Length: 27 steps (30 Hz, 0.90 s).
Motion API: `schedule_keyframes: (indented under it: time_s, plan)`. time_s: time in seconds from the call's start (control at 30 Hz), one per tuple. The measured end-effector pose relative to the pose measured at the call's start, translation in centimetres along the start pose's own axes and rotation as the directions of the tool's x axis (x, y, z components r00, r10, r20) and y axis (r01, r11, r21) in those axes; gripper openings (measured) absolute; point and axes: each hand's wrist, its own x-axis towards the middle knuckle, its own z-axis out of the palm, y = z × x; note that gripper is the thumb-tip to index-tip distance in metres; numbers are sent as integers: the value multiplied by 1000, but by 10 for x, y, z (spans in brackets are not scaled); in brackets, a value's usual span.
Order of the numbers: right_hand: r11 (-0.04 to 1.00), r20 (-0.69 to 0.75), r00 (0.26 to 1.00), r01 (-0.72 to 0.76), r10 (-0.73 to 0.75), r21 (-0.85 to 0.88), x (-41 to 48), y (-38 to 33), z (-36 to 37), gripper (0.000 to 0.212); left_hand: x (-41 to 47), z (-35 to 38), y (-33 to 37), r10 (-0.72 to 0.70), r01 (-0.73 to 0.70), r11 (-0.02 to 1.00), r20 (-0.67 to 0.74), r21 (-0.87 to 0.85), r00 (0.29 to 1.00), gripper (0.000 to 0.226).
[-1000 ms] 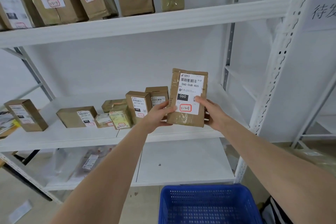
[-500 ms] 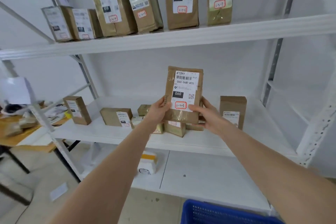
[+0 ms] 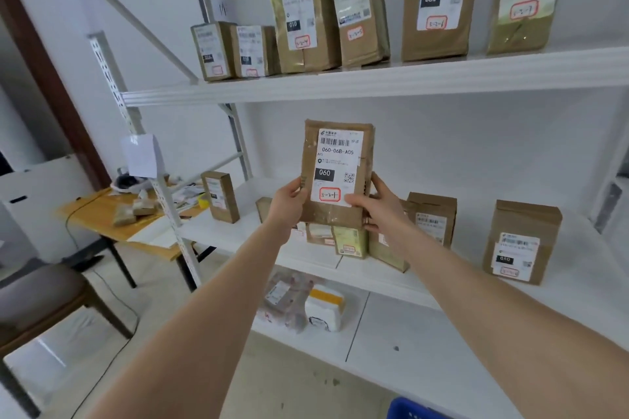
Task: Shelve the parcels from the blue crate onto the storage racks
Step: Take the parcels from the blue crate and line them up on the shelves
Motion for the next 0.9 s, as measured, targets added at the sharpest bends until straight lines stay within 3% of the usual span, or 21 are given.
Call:
schedule_keyframes:
  time_s: [0.2,0.57,0.9]
  plan:
    - [988,-62,987,145,-148,-62,26,-24,66,90,35,-64,12,86,-88,996,-52,-20,995,32]
    - [915,-245,881,390,-404,-106,69,-108,220,82,122,-218,76,308,-298,948,94,-111,947,33]
    - [837,-251,798,515,-547,-186,129,-177,305,57,207,-303,113,409,-396,903,54,-164,911,35]
